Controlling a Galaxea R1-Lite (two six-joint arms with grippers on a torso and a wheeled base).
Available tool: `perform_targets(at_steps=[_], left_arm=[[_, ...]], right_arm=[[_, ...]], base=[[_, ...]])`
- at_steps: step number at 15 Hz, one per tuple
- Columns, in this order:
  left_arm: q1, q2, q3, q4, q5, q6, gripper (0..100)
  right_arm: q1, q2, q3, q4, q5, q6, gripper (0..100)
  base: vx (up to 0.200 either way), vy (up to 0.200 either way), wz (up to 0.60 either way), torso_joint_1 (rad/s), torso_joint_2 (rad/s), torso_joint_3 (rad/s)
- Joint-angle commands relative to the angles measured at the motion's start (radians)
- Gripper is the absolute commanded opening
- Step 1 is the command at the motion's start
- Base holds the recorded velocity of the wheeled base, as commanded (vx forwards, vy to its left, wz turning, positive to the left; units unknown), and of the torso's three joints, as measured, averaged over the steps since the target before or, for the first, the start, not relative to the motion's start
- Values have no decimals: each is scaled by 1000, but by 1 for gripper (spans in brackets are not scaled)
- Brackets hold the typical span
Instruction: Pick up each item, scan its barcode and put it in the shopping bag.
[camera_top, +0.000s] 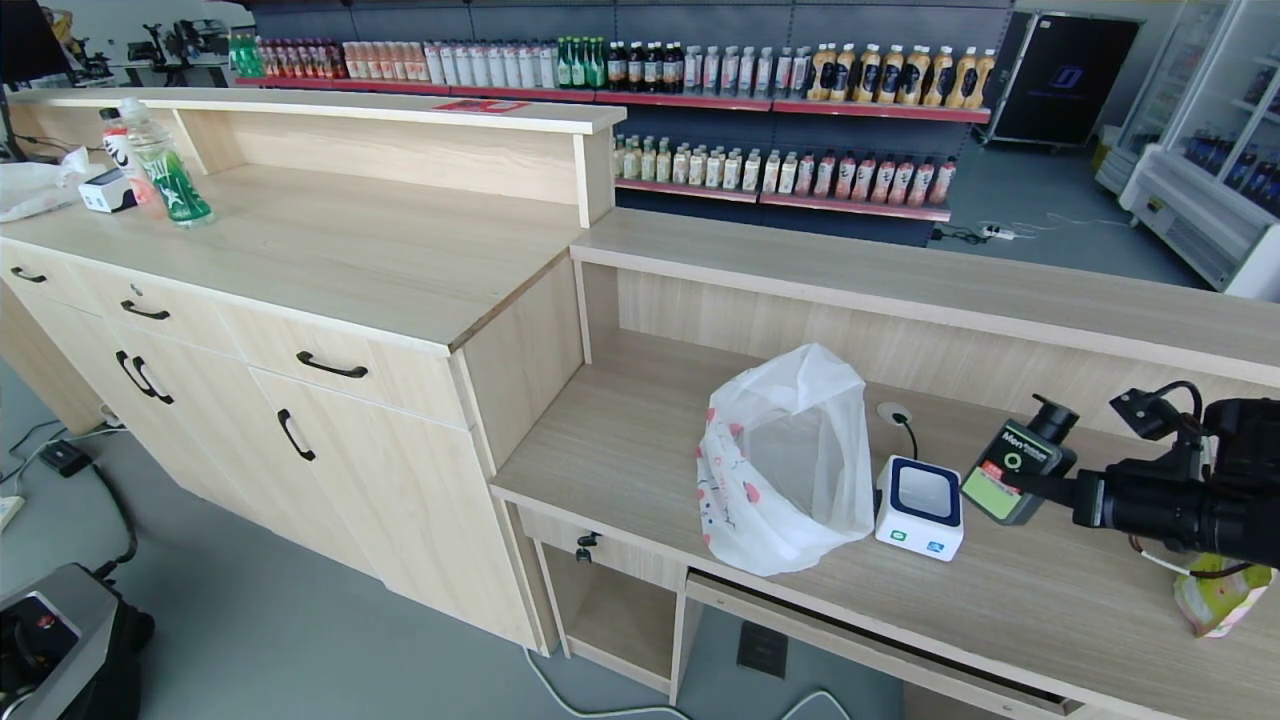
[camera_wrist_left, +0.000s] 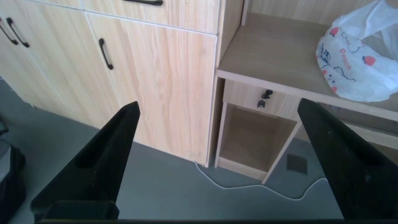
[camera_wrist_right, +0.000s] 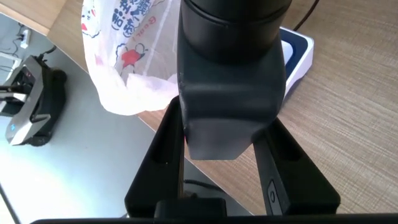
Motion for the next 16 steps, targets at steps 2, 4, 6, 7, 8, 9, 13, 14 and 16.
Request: perform_targets(at_steps=[2, 4, 6, 7, 8, 9, 13, 14, 16], left_arm=[[0, 1, 0, 0, 0, 0, 100], [0, 1, 0, 0, 0, 0, 100], [0, 1, 0, 0, 0, 0, 100], [0, 1, 0, 0, 0, 0, 100], [0, 1, 0, 0, 0, 0, 100], [0, 1, 0, 0, 0, 0, 100], [2, 1, 0, 0, 0, 0, 100], [2, 1, 0, 0, 0, 0, 100], [0, 1, 0, 0, 0, 0, 100]], right_arm=[[0, -1, 3, 0, 1, -11, 0], [-3, -1, 10, 2, 1, -19, 0], [-5, -4, 14, 0, 1, -21, 0], [-9, -4, 17, 0, 1, -21, 0], [-11, -4, 17, 0, 1, -25, 0], [-15, -6, 17, 0, 1, -27, 0], [-29, -19, 32, 0, -1, -30, 0], [-34, -22, 43, 2, -1, -41, 0], [-41, -26, 53, 0, -3, -57, 0]], base=[[0, 0, 0, 0, 0, 0], [0, 0, 0, 0, 0, 0], [0, 0, 0, 0, 0, 0], [0, 0, 0, 0, 0, 0], [0, 0, 0, 0, 0, 0], [0, 0, 0, 0, 0, 0], [0, 0, 0, 0, 0, 0], [0, 0, 0, 0, 0, 0], [0, 0, 0, 0, 0, 0]])
